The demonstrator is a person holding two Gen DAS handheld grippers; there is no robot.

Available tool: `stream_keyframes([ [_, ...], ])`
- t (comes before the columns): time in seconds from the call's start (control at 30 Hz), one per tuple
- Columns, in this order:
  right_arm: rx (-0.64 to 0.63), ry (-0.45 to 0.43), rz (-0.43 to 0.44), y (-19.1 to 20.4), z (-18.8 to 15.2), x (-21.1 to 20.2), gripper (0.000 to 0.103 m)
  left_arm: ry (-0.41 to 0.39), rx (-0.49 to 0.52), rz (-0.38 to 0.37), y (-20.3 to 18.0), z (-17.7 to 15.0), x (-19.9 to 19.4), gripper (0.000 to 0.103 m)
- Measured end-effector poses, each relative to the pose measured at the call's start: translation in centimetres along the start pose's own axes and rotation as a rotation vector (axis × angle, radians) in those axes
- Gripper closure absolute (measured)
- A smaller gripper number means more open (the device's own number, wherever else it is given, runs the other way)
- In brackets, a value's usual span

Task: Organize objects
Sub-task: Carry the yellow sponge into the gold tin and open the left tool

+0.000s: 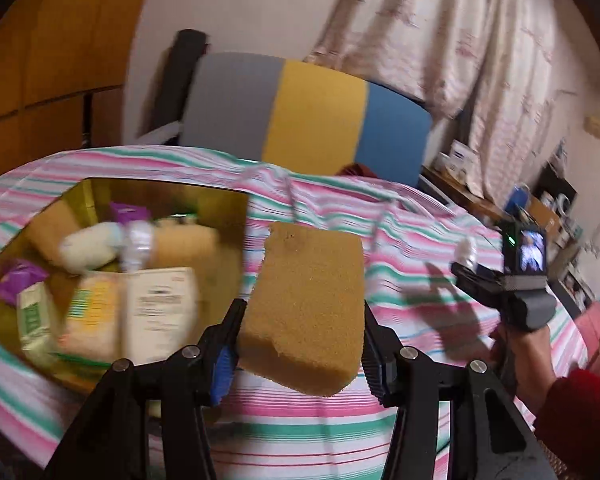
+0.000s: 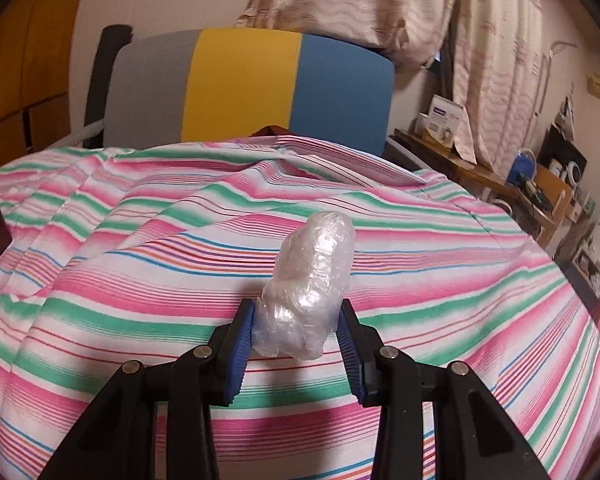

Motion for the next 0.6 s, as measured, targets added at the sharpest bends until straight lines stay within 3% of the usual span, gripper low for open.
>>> stream_keyframes([
  [0.17, -0.023, -0.035, 0.026, 1.6, 0.5, -2.0, 0.063, -0.025, -0.085, 0.047, 4.4, 0.8, -1.5, 0.050],
  [0.6, -0.001, -0.157, 0.322, 12.4, 2.8, -11.1, 0.063, 0.060, -0.249, 0.174, 15.3, 1.3, -1.6, 0.050],
])
Point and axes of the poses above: each gripper's, at about its wrist camera, not at the fingertips, and x roughly the way its jaws point, y to its left, z to its top, the point moved 9 cm from there along x, roughly the way its jaws point, and after that the axes turned 5 degrees about y, right-handed, at the moved point
